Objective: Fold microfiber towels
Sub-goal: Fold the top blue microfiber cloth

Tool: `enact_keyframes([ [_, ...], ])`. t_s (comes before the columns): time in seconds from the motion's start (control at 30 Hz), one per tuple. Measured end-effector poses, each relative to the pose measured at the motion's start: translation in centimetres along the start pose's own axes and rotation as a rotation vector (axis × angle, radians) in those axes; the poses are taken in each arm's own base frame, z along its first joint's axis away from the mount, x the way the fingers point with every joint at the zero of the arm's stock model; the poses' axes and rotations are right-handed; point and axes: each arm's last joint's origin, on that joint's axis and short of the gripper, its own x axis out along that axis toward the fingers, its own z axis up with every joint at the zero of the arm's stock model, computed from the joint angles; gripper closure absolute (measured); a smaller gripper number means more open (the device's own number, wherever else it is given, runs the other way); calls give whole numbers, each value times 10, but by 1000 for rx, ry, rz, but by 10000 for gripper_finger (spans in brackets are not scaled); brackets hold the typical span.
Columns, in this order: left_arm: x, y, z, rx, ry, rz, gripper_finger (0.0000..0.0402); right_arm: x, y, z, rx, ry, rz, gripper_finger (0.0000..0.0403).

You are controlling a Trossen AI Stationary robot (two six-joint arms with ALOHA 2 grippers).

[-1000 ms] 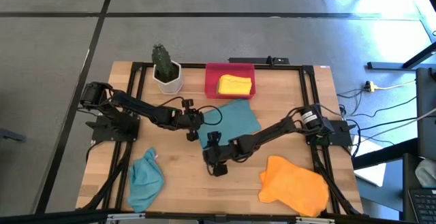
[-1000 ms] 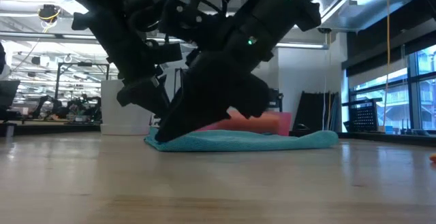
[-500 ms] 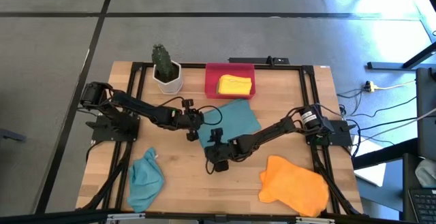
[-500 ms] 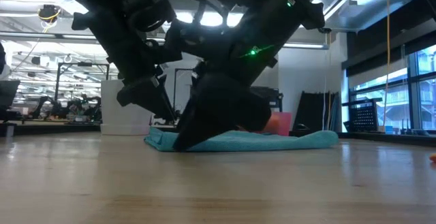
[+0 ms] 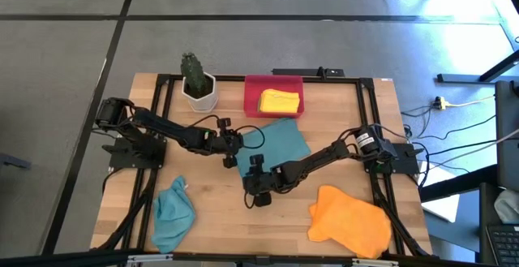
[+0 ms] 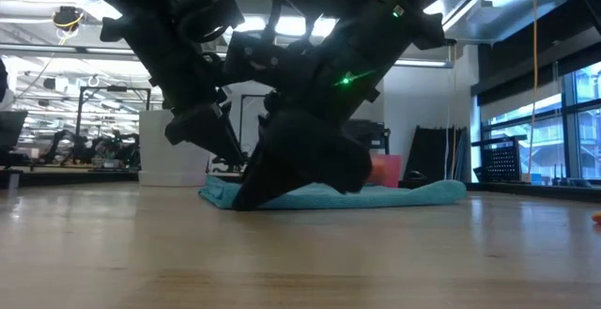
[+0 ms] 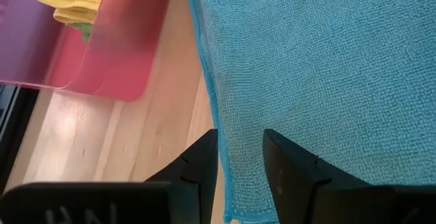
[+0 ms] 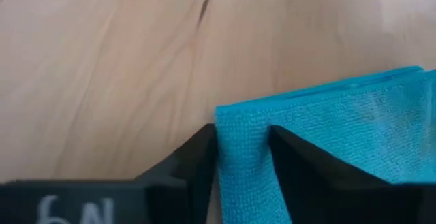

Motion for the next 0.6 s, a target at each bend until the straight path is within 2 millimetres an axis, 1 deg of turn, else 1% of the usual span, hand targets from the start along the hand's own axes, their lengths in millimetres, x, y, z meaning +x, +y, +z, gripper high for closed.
enact_keyframes([
  [0.1,0,0,0,-1,-1,0,295,0,1,0,-15,-4,21,300],
  [0.27,0,0,1,-7,-12,0,295,1,2,0,-16,-6,45,386],
  [0.3,0,0,2,-8,-15,0,295,1,2,0,-16,-6,45,392],
  [0.37,0,0,2,-11,-18,-1,295,0,2,0,-11,-6,44,391],
  [0.5,0,-2,3,-4,-25,-59,295,0,1,1,13,-9,46,395],
  [0.6,0,-2,3,9,-33,-60,295,0,1,2,20,-9,65,397],
])
